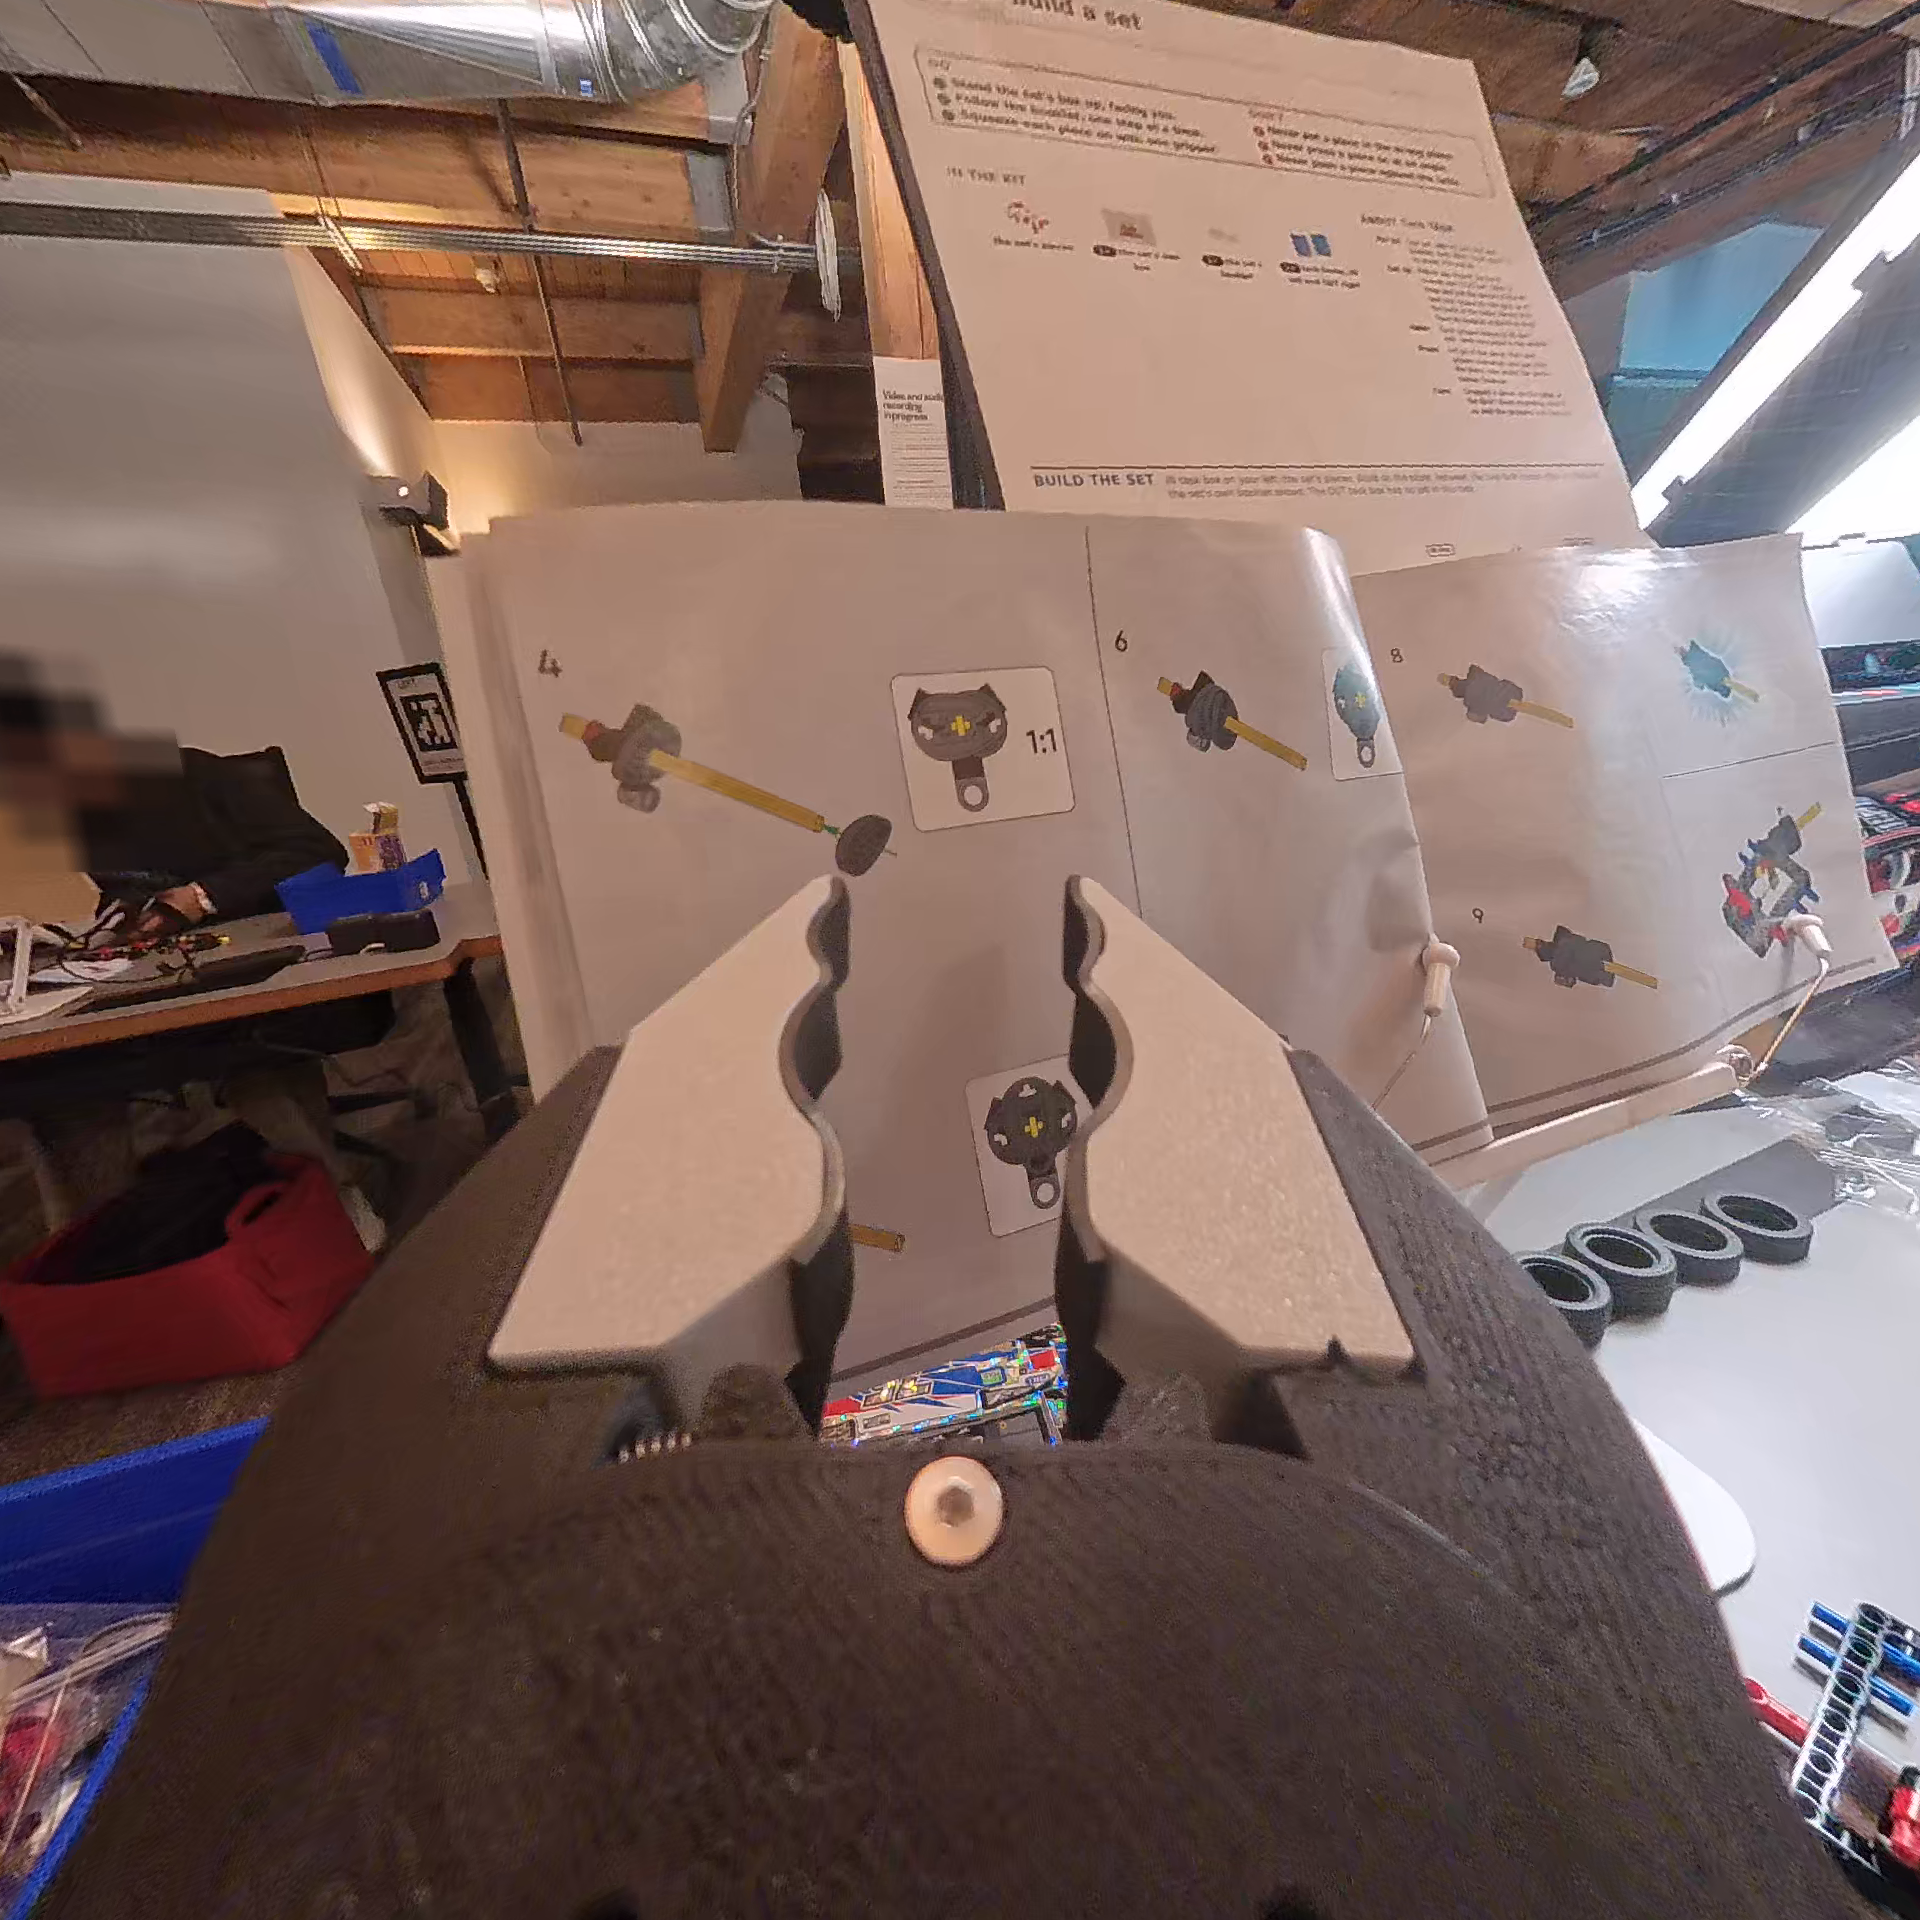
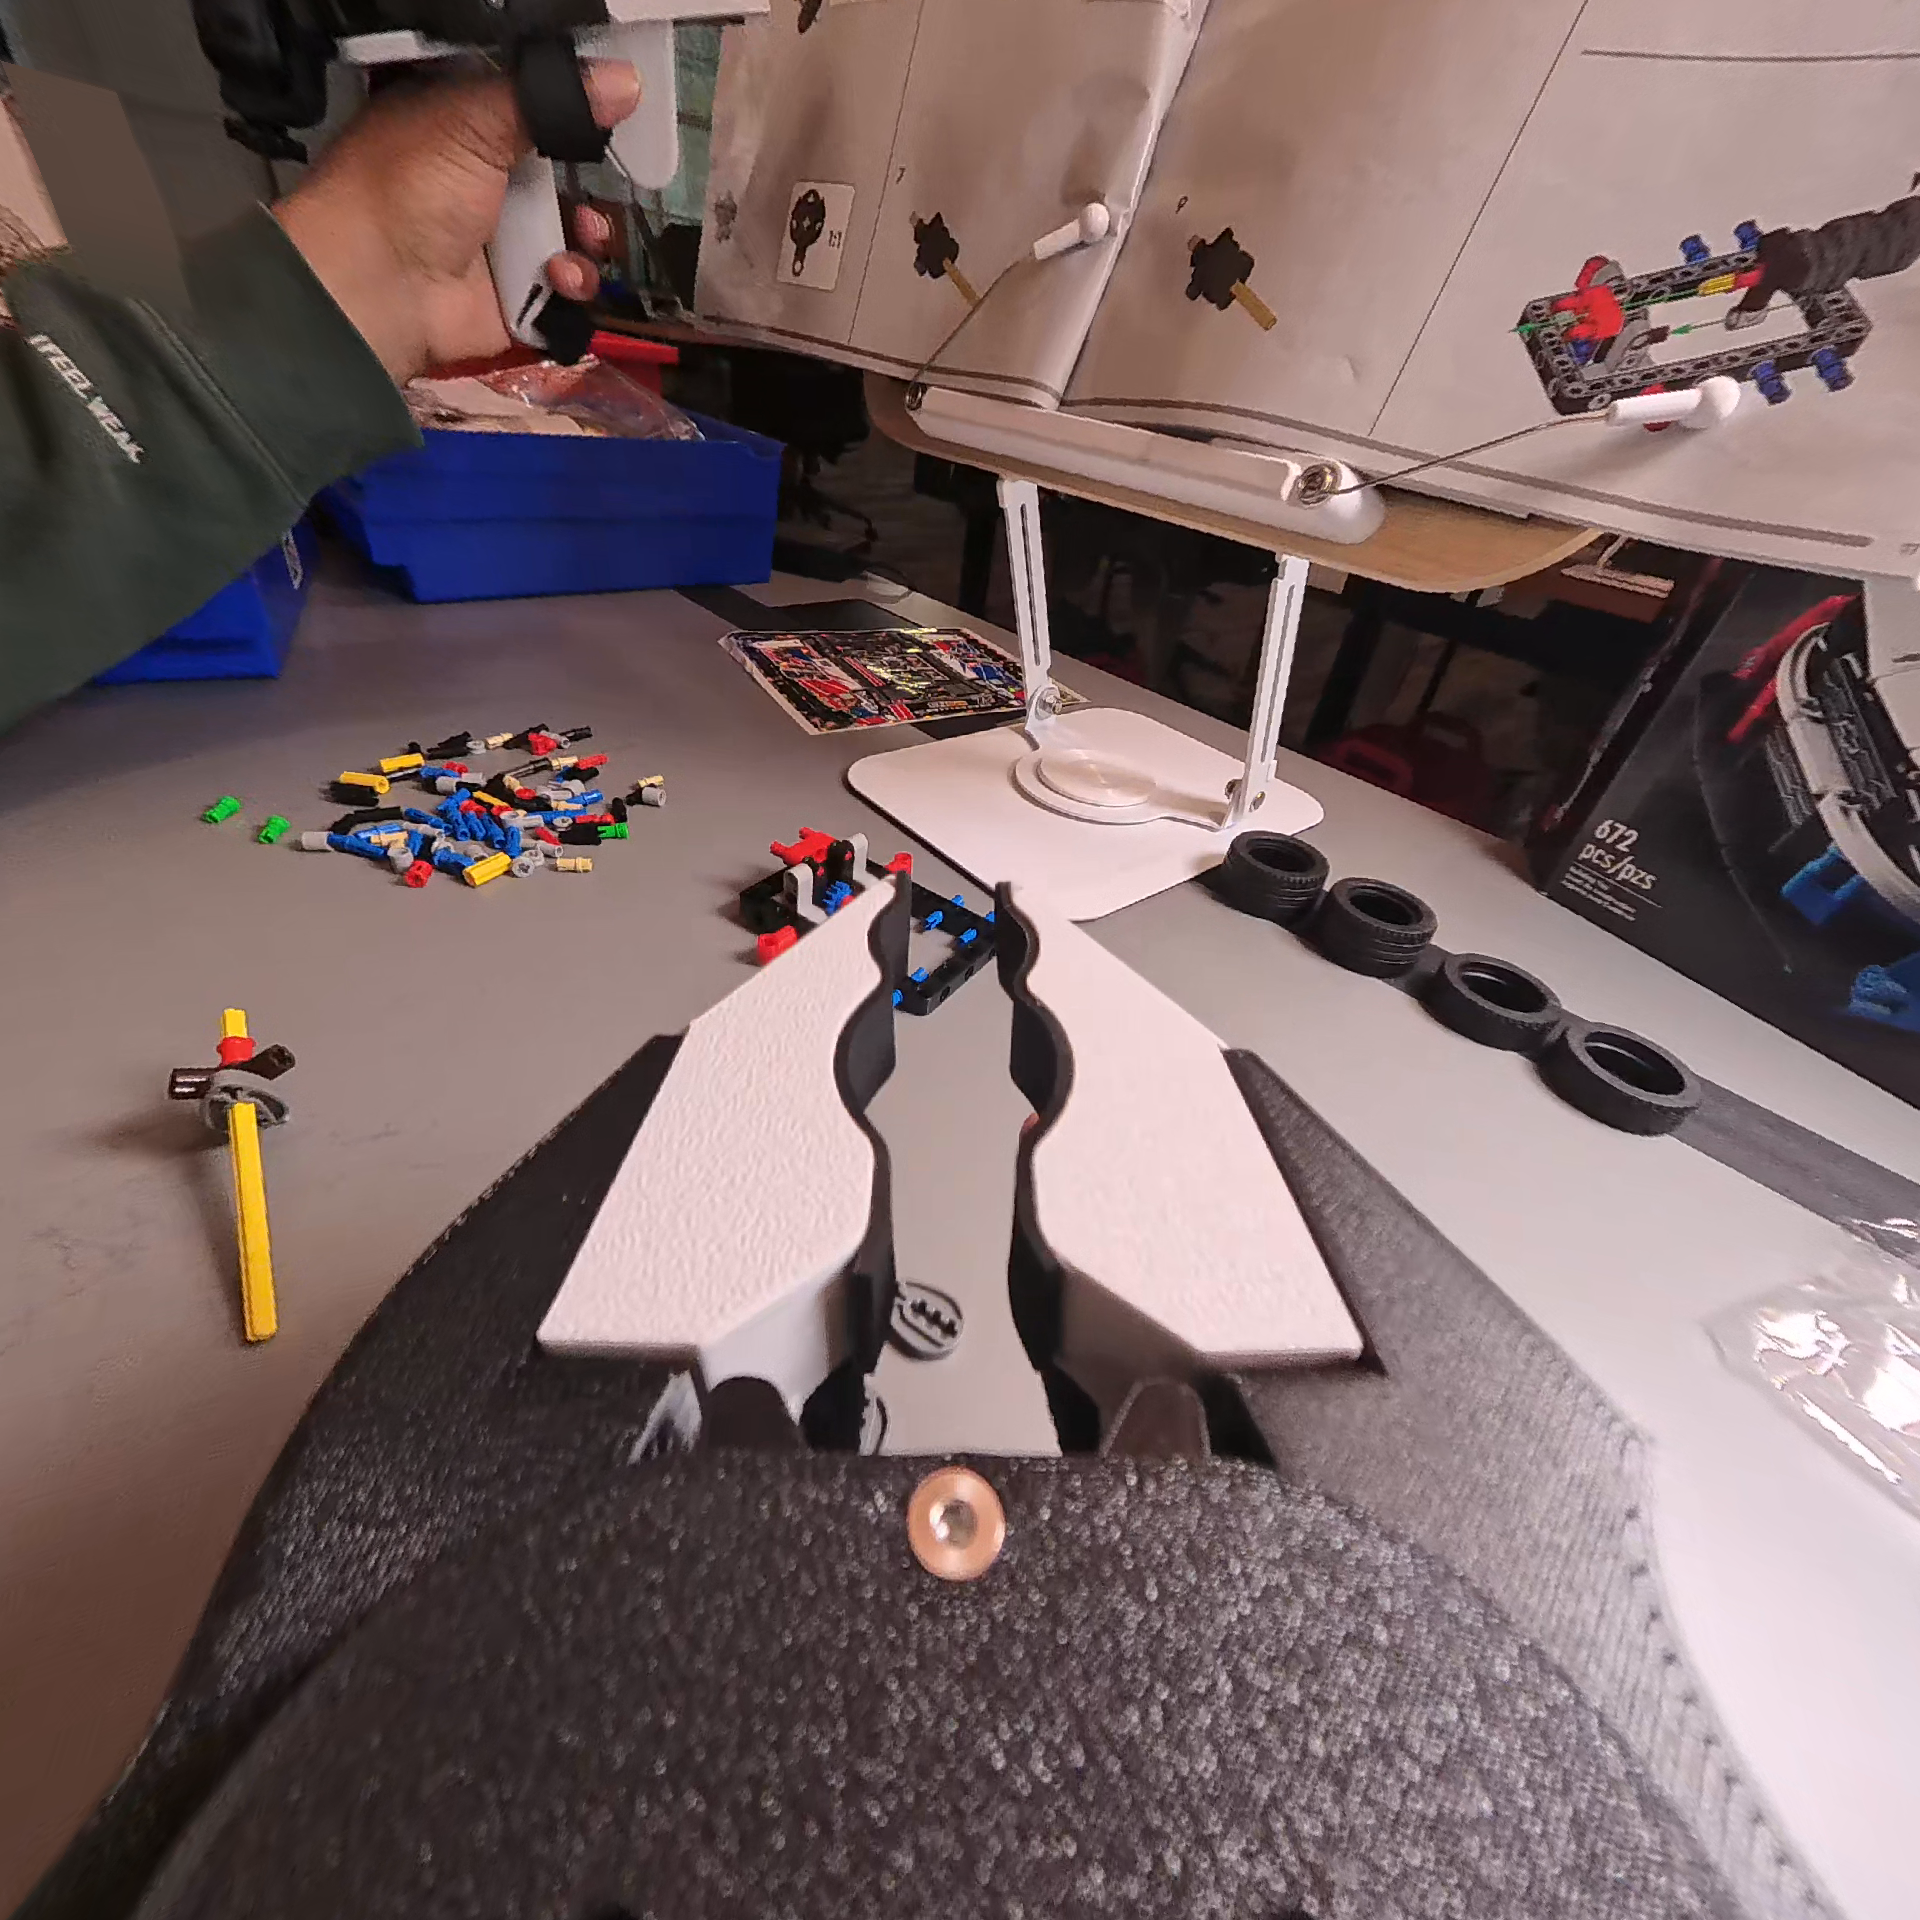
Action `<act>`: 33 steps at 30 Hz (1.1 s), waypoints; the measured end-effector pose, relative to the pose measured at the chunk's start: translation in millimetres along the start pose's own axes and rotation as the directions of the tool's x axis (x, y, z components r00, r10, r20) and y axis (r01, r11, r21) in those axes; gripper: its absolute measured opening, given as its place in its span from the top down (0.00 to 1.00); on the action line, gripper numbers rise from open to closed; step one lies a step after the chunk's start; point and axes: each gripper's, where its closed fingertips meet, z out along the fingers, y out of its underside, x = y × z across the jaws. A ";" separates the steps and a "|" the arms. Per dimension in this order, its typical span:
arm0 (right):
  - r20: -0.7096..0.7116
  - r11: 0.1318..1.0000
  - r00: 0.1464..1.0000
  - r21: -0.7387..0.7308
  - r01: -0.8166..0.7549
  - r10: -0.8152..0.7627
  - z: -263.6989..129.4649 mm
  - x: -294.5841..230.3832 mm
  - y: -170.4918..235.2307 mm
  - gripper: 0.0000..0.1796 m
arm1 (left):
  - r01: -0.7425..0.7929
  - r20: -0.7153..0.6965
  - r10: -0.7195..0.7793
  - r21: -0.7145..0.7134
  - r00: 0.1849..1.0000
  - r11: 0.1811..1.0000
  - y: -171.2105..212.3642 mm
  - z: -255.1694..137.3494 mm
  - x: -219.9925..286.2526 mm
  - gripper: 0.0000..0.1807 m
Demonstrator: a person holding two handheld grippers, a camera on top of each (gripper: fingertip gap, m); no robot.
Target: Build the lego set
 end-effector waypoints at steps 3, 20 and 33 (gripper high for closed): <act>0.010 1.000 1.000 -0.024 0.003 -0.003 1.8 -2.2 5.5 0.93 | -0.031 0.010 0.031 0.014 0.999 0.999 -6.3 -2.8 2.8 0.86; 0.040 0.995 0.998 -0.090 0.044 -0.040 5.4 -9.3 19.1 0.93 | 0.008 0.013 -0.008 0.000 1.000 1.000 -3.8 -2.9 -3.3 0.72; 0.045 0.993 0.998 -0.108 0.055 -0.051 6.8 -11.7 21.6 0.95 | 0.044 0.184 -0.012 -0.169 0.983 0.985 10.5 -39.4 -72.2 1.00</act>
